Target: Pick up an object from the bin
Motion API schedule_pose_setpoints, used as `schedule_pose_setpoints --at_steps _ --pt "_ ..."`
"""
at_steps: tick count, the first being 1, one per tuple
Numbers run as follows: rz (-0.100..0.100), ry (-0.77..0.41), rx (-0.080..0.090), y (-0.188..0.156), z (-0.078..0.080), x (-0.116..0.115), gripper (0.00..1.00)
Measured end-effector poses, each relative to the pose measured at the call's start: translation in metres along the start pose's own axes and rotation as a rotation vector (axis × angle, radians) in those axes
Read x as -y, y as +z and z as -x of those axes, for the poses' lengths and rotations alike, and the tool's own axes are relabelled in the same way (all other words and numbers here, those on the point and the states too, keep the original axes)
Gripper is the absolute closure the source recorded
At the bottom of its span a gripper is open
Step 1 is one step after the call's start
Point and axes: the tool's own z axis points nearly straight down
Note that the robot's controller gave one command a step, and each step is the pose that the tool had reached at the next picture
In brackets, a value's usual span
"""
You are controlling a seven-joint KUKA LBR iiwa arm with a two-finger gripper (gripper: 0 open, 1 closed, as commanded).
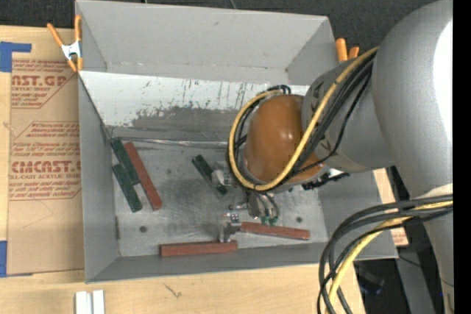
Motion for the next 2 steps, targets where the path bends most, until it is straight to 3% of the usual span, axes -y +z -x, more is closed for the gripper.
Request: schedule_pose_setpoints --at_steps 1,2 --pt "-0.003 -0.103 -0.026 0.0019 0.0 0.0718 1.0" --pt "-0.002 -0.103 -0.026 0.0019 0.0001 0.0718 1.0"
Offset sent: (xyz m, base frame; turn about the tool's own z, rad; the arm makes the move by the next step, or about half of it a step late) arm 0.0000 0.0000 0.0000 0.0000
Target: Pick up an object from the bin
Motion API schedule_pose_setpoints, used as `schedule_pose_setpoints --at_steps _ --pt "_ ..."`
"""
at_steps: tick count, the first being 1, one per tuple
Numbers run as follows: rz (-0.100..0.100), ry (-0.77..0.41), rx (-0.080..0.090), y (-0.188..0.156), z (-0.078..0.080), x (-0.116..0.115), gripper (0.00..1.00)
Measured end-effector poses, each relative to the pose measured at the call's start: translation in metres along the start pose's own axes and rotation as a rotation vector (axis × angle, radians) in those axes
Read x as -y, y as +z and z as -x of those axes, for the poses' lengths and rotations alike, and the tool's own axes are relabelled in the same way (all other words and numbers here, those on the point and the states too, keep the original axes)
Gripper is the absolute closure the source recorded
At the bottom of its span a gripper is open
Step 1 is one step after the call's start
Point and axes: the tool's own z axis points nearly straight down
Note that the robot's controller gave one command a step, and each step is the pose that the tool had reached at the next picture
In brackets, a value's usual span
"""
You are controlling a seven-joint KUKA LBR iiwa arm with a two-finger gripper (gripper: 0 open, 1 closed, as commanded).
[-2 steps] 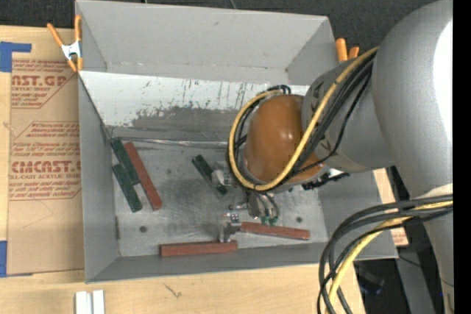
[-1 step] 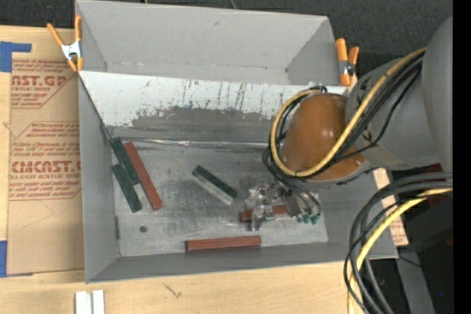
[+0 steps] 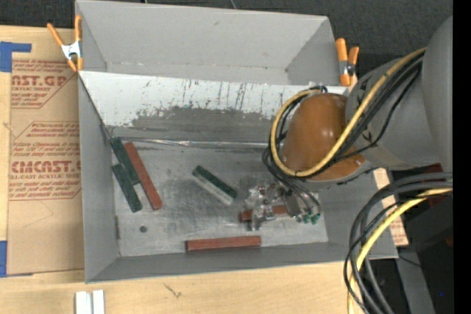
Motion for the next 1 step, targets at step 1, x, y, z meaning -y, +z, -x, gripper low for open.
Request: schedule_pose_setpoints --at_steps 1 --pt "-0.001 -0.032 0.013 -0.1701 -0.0049 -0.0171 1.0"
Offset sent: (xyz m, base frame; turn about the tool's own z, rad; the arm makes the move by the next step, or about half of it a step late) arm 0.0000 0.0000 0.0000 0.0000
